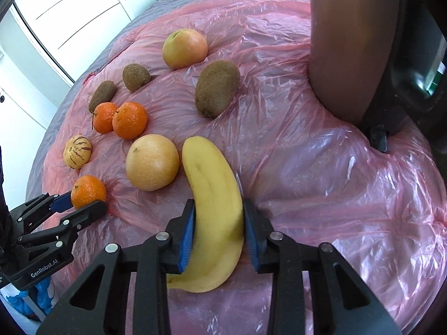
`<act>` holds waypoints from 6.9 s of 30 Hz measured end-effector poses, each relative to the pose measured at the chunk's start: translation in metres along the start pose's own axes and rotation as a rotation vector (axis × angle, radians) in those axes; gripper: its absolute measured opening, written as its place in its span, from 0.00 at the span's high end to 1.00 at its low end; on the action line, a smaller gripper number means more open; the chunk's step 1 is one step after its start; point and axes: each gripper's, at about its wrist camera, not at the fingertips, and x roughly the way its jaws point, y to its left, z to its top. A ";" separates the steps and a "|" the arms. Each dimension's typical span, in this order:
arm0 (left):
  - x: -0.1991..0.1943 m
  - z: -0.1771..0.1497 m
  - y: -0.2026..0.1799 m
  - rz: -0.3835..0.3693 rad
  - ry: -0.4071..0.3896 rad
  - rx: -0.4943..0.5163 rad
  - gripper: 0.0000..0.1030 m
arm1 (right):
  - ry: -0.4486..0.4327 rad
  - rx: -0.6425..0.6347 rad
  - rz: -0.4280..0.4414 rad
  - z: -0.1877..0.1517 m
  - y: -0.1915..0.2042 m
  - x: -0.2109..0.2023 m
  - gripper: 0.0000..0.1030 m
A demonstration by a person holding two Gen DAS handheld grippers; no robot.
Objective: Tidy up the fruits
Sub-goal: 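Carry banana and mandarin to the green tray and open both tools, then withdraw both tools from the tray back over the remaining fruits, then grasp the striped fruit with the left tool while the right tool grasps the pear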
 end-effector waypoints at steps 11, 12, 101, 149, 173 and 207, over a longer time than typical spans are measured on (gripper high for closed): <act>-0.038 -0.001 -0.002 -0.010 -0.063 -0.015 0.63 | -0.016 0.045 0.025 -0.017 -0.004 -0.032 0.98; -0.042 -0.001 -0.003 -0.013 -0.069 -0.012 0.63 | -0.020 0.044 0.026 -0.019 -0.005 -0.037 0.98; -0.020 0.086 -0.366 -0.243 -0.122 0.503 0.44 | -0.420 0.257 -0.407 -0.004 -0.296 -0.230 0.30; -0.149 -0.071 0.046 0.120 -0.225 -0.103 0.27 | -0.329 -0.151 -0.042 -0.059 0.055 -0.217 0.20; -0.048 -0.013 0.101 0.109 -0.123 -0.233 0.27 | -0.115 -0.177 -0.022 0.002 0.078 -0.069 0.20; 0.038 0.022 0.095 0.176 -0.019 -0.103 0.51 | -0.023 -0.294 -0.053 0.031 0.083 0.044 0.45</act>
